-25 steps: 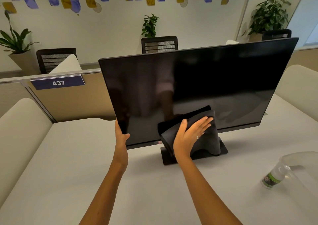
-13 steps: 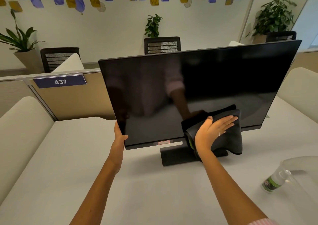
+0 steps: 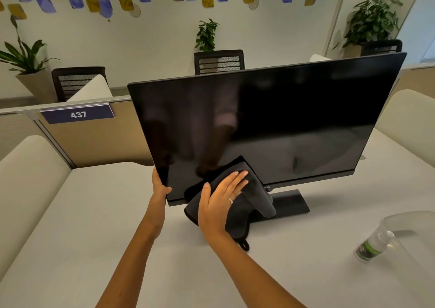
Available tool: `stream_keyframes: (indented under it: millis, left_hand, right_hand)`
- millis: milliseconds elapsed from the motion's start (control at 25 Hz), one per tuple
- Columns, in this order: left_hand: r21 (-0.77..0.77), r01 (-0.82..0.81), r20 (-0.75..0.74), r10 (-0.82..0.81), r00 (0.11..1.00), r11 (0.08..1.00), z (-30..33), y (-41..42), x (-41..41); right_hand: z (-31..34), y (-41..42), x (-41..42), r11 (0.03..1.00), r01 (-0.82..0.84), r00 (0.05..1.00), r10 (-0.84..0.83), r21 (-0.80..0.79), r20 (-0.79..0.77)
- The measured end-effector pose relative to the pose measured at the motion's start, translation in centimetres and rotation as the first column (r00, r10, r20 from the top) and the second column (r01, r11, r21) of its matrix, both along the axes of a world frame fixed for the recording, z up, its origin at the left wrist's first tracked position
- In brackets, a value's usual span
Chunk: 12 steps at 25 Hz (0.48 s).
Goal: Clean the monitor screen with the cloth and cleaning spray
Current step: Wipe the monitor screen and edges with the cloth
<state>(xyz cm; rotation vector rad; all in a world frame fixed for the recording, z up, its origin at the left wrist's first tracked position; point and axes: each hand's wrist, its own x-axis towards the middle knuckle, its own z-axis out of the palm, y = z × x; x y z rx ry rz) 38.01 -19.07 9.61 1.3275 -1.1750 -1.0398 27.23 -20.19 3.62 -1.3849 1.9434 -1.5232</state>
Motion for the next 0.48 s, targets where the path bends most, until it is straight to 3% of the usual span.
stream_keyframes:
  millis: [120, 240, 320, 400, 480]
  left_hand:
    - [-0.031, -0.156, -0.001, 0.156, 0.988, 0.987, 0.6, -0.7, -1.4]
    - [0.02, -0.387, 0.103, 0.383, 0.918, 0.922, 2.4, -2.6, -2.6]
    - [0.01, -0.438, 0.065, 0.436, 0.898, 0.899, 3.4, -3.3, -2.8]
    - [-0.091, -0.435, 0.085, 0.442, 0.893, 0.896, 3.8, -3.3, -2.8]
    - [-0.256, -0.41, 0.253, 0.47, 0.846, 0.875, 4.2, -2.7, -3.1]
  right_hand:
    - [0.0, 0.0, -1.0, 0.999, -0.038, 0.999, 0.039, -0.022, 0.013]
    - [0.1, 0.0, -2.5, 0.997, -0.054, 0.997, 0.056, -0.047, 0.05]
    - [0.5, -0.4, -4.0, 0.998, -0.022, 0.998, 0.025, -0.053, 0.059]
    - [0.9, -0.8, -5.7, 0.998, 0.018, 0.998, -0.014, -0.054, 0.069]
    - [1.3, -1.3, -7.8, 0.997, 0.057, 0.994, -0.052, -0.051, 0.097]
